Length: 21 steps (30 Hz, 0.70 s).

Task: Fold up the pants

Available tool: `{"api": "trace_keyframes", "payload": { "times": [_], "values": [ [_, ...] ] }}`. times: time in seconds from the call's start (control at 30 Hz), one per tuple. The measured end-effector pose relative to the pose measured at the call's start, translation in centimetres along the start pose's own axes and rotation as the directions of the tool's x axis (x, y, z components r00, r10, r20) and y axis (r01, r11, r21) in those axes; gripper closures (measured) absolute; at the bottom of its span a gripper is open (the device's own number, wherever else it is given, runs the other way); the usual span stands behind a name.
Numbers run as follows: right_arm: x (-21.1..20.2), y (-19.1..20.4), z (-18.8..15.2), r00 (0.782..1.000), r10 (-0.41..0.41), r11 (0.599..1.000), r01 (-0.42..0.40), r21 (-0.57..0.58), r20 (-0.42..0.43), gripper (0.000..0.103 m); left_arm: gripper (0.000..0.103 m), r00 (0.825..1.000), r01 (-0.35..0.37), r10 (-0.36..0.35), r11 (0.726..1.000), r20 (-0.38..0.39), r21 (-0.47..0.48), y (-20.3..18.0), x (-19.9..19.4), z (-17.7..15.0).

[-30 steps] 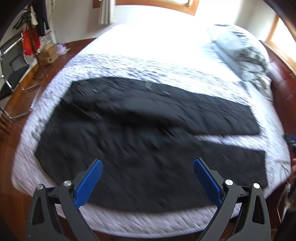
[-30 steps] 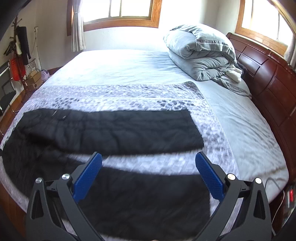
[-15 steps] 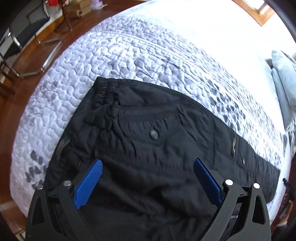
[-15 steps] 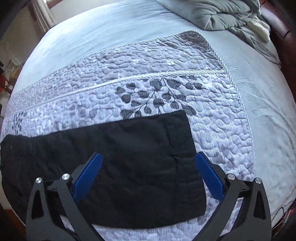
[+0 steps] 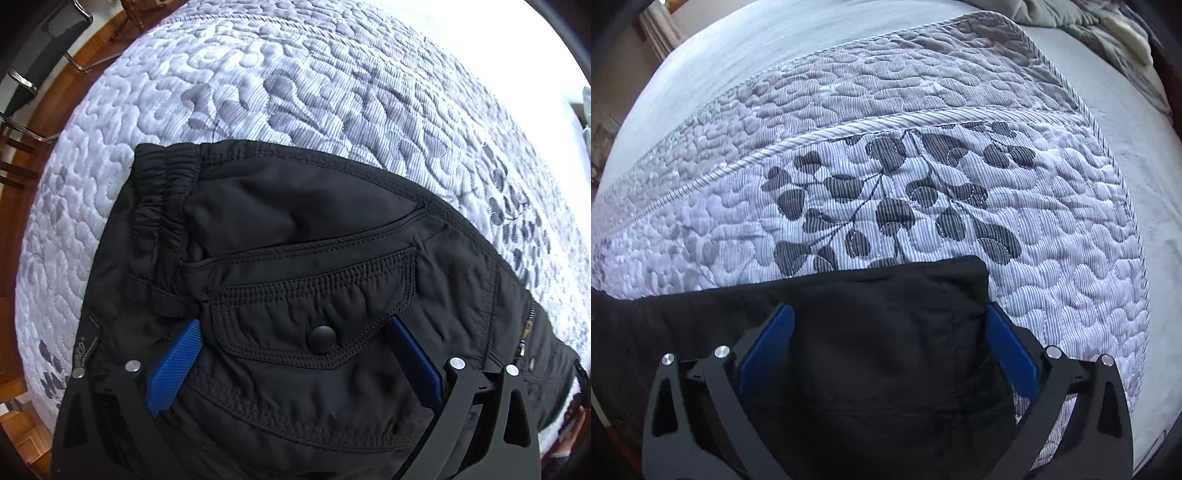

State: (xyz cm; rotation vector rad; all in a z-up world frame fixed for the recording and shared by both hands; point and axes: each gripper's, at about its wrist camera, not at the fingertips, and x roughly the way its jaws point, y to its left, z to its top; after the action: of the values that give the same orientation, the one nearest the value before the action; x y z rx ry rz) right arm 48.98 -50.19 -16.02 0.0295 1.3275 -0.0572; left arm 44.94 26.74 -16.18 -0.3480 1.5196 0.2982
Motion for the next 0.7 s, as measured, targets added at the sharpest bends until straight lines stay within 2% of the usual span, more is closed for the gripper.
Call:
{"api": "trace_keyframes", "payload": {
  "times": [0.03, 0.07, 0.1, 0.13, 0.2, 0.23, 0.27, 0.3, 0.37, 0.43, 0.5, 0.6, 0.63, 0.7],
  "values": [
    [0.1, 0.6, -0.2, 0.999, -0.033, 0.999, 0.034, -0.024, 0.013, 0.003, 0.004, 1.000, -0.030, 0.030, 0.999, 0.010, 0.016, -0.6, 0.2, -0.2],
    [0.0, 1.0, -0.4, 0.998, -0.051, 0.998, 0.052, -0.043, 0.029, 0.009, 0.007, 0.999, -0.050, 0.050, 0.998, 0.015, 0.029, -1.2, 0.3, -0.3],
    [-0.1, 1.3, -0.6, 0.998, -0.059, 0.997, 0.061, -0.057, 0.037, 0.021, 0.009, 0.997, -0.069, 0.068, 0.997, 0.022, 0.043, -1.7, 0.3, -0.4],
    [-0.3, 1.5, -0.8, 0.997, -0.066, 0.996, 0.069, -0.062, 0.046, 0.028, 0.012, 0.996, -0.090, 0.088, 0.994, 0.035, 0.061, -2.3, 0.2, -0.7],
    [-0.8, 1.7, -1.0, 0.996, -0.062, 0.996, 0.066, -0.058, 0.058, 0.062, 0.020, 0.991, -0.125, 0.120, 0.988, 0.056, 0.093, -3.4, 0.2, -1.2],
    [-1.2, 1.7, -1.1, 0.998, -0.034, 0.998, 0.038, -0.056, 0.060, 0.070, 0.029, 0.990, -0.132, 0.126, 0.986, 0.061, 0.100, -3.7, 0.1, -1.4],
    [-1.5, 1.8, -1.2, 0.998, -0.001, 0.998, 0.005, -0.058, 0.061, 0.084, 0.044, 0.989, -0.139, 0.132, 0.984, 0.068, 0.107, -4.1, -0.1, -1.6],
    [-1.9, 1.9, -1.5, 0.998, 0.013, 0.998, -0.009, -0.061, 0.063, 0.089, 0.053, 0.986, -0.152, 0.144, 0.981, 0.079, 0.118, -4.4, -0.3, -1.9],
    [-2.7, 3.0, -1.9, 0.995, -0.016, 0.993, 0.027, -0.115, 0.097, 0.092, 0.076, 0.981, -0.172, 0.154, 0.970, 0.116, 0.171, -5.5, -0.9, -2.5],
    [-3.7, 3.5, -2.4, 0.989, -0.031, 0.989, 0.052, -0.142, 0.145, 0.092, 0.084, 0.979, -0.163, 0.134, 0.968, 0.156, 0.190, -6.4, -1.8, -3.1],
    [-5.1, 3.0, -2.9, 0.983, 0.003, 0.993, 0.019, -0.119, 0.183, 0.093, 0.085, 0.975, -0.148, 0.113, 0.973, 0.194, 0.179, -6.7, -3.0, -3.7],
    [-8.1, 2.3, -3.4, 0.968, 0.062, 0.994, -0.036, -0.107, 0.245, 0.094, 0.085, 0.960, -0.087, 0.040, 0.983, 0.279, 0.159, -6.0, -5.7, -5.5],
    [-9.2, 2.0, -3.9, 0.961, 0.083, 0.993, -0.056, -0.108, 0.265, 0.094, 0.085, 0.948, -0.052, 0.000, 0.987, 0.318, 0.154, -5.7, -7.1, -6.3],
    [-11.3, 1.6, -4.8, 0.945, 0.123, 0.989, -0.092, -0.115, 0.302, 0.094, 0.085, 0.923, -0.032, -0.044, 0.981, 0.383, 0.189, -4.8, -9.3, -7.8]
  ]
}}
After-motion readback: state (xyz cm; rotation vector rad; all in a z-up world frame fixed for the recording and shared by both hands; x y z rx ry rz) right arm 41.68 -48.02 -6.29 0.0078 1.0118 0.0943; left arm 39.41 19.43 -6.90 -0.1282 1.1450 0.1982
